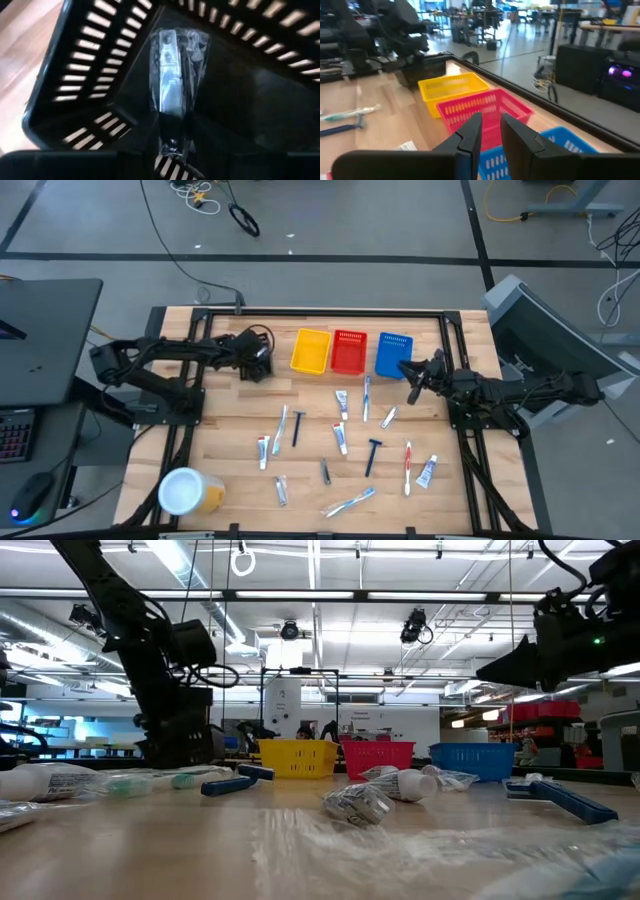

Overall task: Pick & Place Travel size toiletries
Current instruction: Put the silver nail cutter into the black bin

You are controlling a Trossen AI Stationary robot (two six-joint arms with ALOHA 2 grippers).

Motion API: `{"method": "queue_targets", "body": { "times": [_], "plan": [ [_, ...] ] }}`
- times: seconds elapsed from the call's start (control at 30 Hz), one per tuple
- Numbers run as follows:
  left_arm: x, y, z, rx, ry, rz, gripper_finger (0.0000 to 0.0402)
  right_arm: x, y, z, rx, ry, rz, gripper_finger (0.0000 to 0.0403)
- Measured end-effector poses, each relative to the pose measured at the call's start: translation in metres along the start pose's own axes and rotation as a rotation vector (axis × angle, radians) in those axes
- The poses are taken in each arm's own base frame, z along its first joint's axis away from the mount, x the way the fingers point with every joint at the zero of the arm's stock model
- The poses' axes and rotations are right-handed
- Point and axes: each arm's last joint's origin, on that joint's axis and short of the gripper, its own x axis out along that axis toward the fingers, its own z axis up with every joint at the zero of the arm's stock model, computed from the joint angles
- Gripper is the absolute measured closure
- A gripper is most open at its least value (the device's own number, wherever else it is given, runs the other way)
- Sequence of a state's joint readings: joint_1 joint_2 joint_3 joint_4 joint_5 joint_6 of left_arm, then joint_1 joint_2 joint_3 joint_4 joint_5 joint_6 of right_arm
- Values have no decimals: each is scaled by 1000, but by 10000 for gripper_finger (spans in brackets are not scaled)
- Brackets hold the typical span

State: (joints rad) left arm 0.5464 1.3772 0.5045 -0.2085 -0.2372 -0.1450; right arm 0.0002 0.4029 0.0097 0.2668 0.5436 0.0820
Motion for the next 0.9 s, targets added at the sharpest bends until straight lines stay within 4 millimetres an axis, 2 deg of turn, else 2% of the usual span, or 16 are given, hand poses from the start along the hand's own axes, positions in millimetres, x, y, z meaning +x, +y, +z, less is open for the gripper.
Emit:
{"method": "queue_targets", "body": {
  "times": [0.17, 0.33, 0.53, 0.6, 0.7, 0.9],
  "plan": [
    [-4, -2, 9, 17, -28, 1, 230, 1, 4, 7, -39, -64, 100, 318],
    [-12, -2, 23, 51, -49, 3, 199, 2, 6, 10, -44, -93, 139, 296],
    [-29, -6, 41, 153, -18, 74, 189, 4, 11, 15, -38, -105, 246, 271],
    [-37, -10, 50, 186, -30, 78, 189, 7, 15, 24, -45, -84, 287, 270],
    [-52, -16, 64, 230, -64, 63, 189, 11, 20, 42, -78, -6, 332, 269],
    [-85, -34, 85, 381, -212, 22, 189, 17, 32, 77, -124, 314, 463, 269]
  ]
}}
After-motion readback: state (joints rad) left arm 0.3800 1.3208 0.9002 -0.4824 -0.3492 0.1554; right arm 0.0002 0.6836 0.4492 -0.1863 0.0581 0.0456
